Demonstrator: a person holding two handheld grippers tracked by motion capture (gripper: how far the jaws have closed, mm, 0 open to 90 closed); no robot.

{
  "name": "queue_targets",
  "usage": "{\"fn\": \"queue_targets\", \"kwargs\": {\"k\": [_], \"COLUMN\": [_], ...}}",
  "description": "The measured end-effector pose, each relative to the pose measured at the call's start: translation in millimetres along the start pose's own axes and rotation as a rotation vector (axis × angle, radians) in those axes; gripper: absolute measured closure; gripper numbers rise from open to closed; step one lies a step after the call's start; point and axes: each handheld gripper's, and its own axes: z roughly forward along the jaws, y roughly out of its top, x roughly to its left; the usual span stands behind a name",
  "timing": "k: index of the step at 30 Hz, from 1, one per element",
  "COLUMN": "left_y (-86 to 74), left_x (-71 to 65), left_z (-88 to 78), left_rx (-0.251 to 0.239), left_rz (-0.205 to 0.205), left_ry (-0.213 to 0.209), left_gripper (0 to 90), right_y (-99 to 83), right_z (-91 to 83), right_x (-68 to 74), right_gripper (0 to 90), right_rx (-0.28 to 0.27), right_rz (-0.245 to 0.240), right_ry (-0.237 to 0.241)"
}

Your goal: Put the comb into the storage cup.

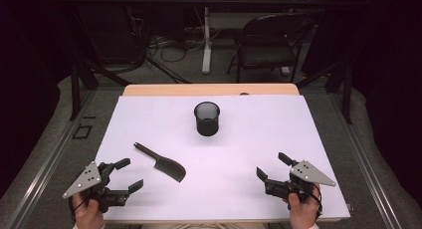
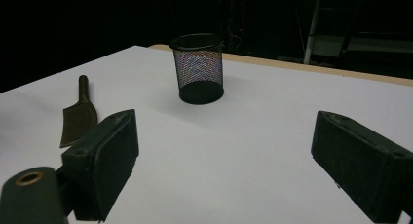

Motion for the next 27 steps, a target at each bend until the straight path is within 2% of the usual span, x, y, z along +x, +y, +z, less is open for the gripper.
{"fn": "queue_targets", "kwargs": {"k": [5, 6, 12, 14, 17, 18, 19, 21, 23, 27], "left_y": [0.0, 0.1, 1.3, 2.0, 2.0, 1.8, 1.8, 1.4, 1.2, 0.5], "left_x": [-0.7, -0.9, -2.1, -3.0, -3.6, -3.6, -3.6, -2.8, -2.9, -3.3], "left_z": [0.7, 1.9, 6.4, 10.6, 14.3, 17.8, 17.8, 20.9, 21.3, 20.6], "left_rx": [0.004, 0.006, 0.016, 0.046, 0.057, 0.058, 0.058, 0.057, 0.060, 0.076], "left_rz": [0.004, 0.006, 0.003, -0.003, -0.001, -0.022, -0.022, -0.053, -0.054, -0.049], "left_ry": [0.006, 0.009, 0.003, 0.021, 0.035, 0.043, 0.043, 0.050, 0.051, 0.061], "left_gripper": [15.5, 15.5, 15.6, 15.6, 15.6, 15.6, 15.6, 15.6, 15.6, 16.0], "right_y": [-1.2, -1.8, -2.4, -4.2, -4.3, -4.0, -4.0, -3.5, -3.6, -3.3], "right_z": [0.7, 0.4, 3.2, 4.7, 5.0, 5.1, 5.1, 4.9, 5.1, 4.7], "right_x": [-0.9, -0.8, -3.4, -4.2, -4.0, -3.7, -3.7, -2.2, -1.9, -0.3], "right_gripper": [10.0, 9.6, 9.1, 9.0, 9.1, 9.1, 9.1, 9.1, 9.1, 9.1], "right_rx": [0.007, 0.025, 0.033, 0.050, 0.052, 0.046, 0.046, 0.047, 0.047, 0.049], "right_rz": [-0.001, -0.009, 0.017, 0.016, 0.016, 0.015, 0.015, 0.014, -0.001, 0.005], "right_ry": [-0.006, -0.010, -0.012, -0.013, -0.016, -0.014, -0.014, -0.019, -0.023, -0.023]}}
